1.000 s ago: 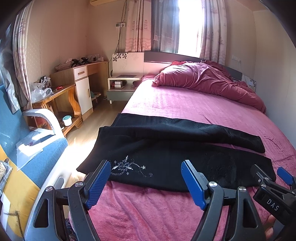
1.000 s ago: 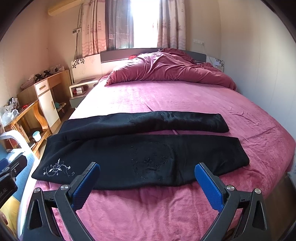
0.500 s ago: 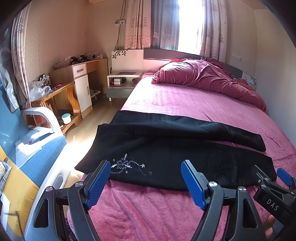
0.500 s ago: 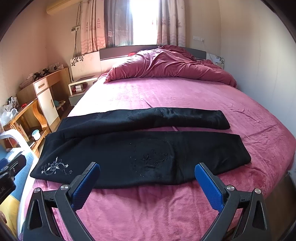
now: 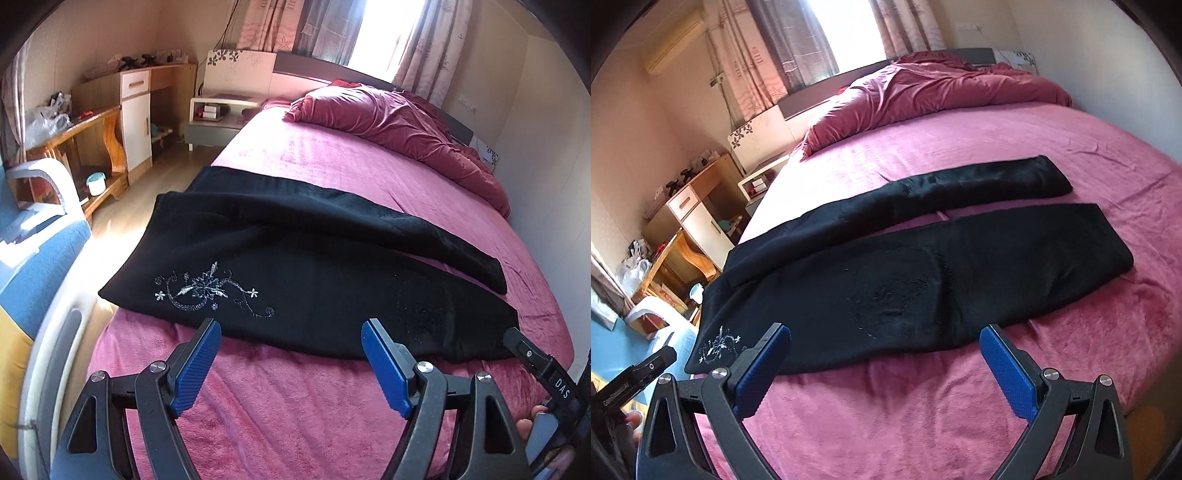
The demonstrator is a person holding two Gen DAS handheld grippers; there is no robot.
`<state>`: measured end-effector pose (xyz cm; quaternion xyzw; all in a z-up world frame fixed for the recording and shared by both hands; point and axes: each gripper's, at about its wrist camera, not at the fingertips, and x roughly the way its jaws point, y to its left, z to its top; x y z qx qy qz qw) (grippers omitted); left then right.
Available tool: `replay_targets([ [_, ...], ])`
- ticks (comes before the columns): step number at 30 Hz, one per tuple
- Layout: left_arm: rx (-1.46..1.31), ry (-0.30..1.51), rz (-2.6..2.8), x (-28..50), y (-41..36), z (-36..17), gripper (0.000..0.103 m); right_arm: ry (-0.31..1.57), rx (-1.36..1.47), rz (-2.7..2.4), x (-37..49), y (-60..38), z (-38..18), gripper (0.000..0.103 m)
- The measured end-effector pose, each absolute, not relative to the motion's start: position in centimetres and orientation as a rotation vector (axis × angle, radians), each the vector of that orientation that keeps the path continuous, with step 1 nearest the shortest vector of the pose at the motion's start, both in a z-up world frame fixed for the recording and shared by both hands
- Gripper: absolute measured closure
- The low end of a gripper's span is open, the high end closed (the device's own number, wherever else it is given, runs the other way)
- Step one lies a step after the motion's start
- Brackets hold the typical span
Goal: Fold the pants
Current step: 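Lower both grippers onto the black pants and close them on the fabric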
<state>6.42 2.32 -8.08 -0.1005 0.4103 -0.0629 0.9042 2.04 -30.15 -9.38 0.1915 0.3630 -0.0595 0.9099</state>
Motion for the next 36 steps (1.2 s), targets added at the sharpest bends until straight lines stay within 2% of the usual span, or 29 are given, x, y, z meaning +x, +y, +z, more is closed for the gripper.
replay_targets([
  [4, -0.304, 0.912, -0.139, 8.4, 4.4, -10.5, 0.022, 0.806, 0.581, -0.162, 1.7, -36.3, -12.0, 0.0],
  [6, -0.373, 0.953, -0.105, 9.2, 6.2, -12.0, 0.014, 0.81, 0.657, -0.23, 1.3, -39.5, -13.4, 0.003],
  [11, -0.485, 0.994, 0.0, 10.4, 11.0, -15.3, 0.012, 0.847, 0.818, -0.373, 1.1, -46.5, -17.1, 0.021],
  [16, -0.594, 1.047, 0.101, 11.3, 16.0, -18.5, 0.012, 0.855, 0.922, -0.438, 2.2, -50.4, -19.6, 0.032],
  [19, -0.706, 1.055, 0.159, 11.8, 18.9, -19.6, 0.023, 0.861, 0.954, -0.46, 3.6, -51.6, -20.6, 0.036],
  [21, -0.731, 1.05, 0.196, 12.3, 20.3, -20.1, 0.034, 0.866, 0.932, -0.477, 4.6, -51.7, -20.5, 0.036],
  [23, -0.752, 1.04, 0.199, 13.0, 21.2, -20.2, 0.039, 0.87, 0.909, -0.491, 5.6, -51.9, -20.5, 0.041],
  [27, -0.784, 1.038, 0.235, 14.5, 22.1, -21.0, 0.048, 0.894, 0.867, -0.513, 6.8, -52.4, -20.4, 0.066],
  [28, -0.789, 1.04, 0.233, 15.0, 22.1, -21.1, 0.051, 0.896, 0.865, -0.513, 7.1, -52.6, -20.3, 0.076],
  [29, -0.782, 1.045, 0.226, 15.3, 22.1, -21.2, 0.063, 0.897, 0.866, -0.513, 7.2, -52.8, -20.2, 0.083],
  [30, -0.75, 1.041, 0.237, 15.5, 22.0, -21.0, 0.08, 0.892, 0.87, -0.513, 7.4, -53.1, -20.1, 0.085],
  [32, -0.703, 1.02, 0.233, 15.7, 21.9, -20.2, 0.094, 0.88, 0.855, -0.514, 7.8, -53.3, -19.5, 0.087],
  [36, -0.677, 0.97, 0.203, 15.1, 22.3, -18.2, 0.097, 0.862, 0.798, -0.524, 7.8, -53.6, -17.8, 0.088],
])
